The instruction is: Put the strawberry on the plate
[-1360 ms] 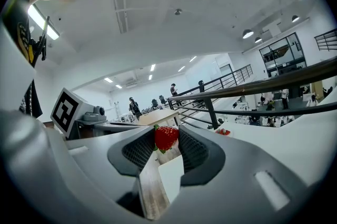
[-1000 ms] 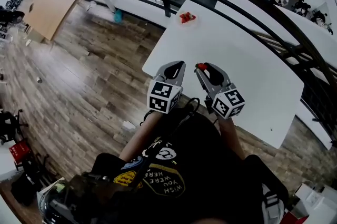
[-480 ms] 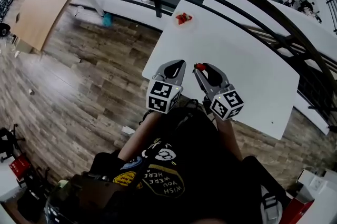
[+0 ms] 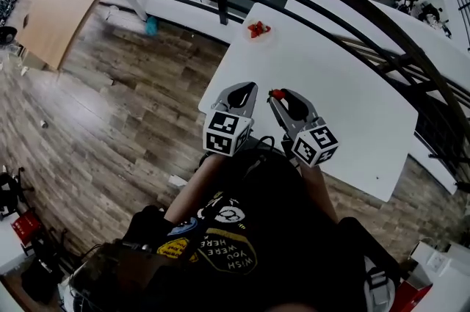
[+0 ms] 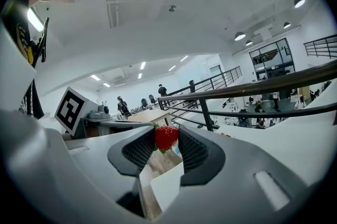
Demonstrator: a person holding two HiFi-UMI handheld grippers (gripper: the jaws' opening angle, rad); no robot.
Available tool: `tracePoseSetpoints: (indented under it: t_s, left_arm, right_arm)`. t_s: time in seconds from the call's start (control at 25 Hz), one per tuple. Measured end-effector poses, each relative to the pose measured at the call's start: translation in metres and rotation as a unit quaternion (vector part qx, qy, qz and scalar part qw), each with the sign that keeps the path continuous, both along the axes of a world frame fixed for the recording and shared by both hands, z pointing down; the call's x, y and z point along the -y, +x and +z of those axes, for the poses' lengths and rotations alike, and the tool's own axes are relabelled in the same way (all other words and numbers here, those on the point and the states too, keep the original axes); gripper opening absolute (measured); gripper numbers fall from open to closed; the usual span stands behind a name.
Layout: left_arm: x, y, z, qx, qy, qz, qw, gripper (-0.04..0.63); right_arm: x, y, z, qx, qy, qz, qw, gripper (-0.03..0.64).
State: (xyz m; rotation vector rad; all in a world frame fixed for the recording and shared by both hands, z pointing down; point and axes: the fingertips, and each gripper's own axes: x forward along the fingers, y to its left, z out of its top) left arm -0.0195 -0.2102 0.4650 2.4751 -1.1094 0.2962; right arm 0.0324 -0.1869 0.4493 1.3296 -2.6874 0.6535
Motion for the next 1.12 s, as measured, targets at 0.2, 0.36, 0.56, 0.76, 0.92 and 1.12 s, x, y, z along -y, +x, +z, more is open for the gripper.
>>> tracePoseSetpoints:
  t_s: [0.2,0.36,0.56,0.76,0.92,1.12]
  left_arm:
    - [0.011,0.014,0.000,0.011,-0.002,-0.002,0.9999,0.005]
    - [0.018,0.027,0.000,0.025,0.001,0.004,0.9997,0.005]
    - [0.030,0.049,0.001,0.047,0.014,0.013,0.9987,0.005]
    - [0.033,0.055,0.003,0.046,0.009,0.013,0.9988,0.005]
    - [0.040,0.056,0.005,0.040,0.008,0.022,0.9989,0.005]
    - [0.060,0.045,0.004,0.032,0.003,0.038,0.9987,0.005]
  right_arm:
    - [0.018,0.010,-0.004,0.008,0.008,-0.010,1.000,0.138]
    - [0.025,0.022,-0.006,0.013,0.011,-0.008,1.000,0.138]
    - [0.031,0.042,0.000,0.017,0.009,-0.009,1.000,0.138]
    - [0.033,0.051,0.005,0.017,0.002,-0.005,1.000,0.138]
    - [0.040,0.051,0.006,0.013,0.002,0.004,1.000,0.138]
    - [0.058,0.039,0.005,0.008,0.000,0.023,1.000,0.138]
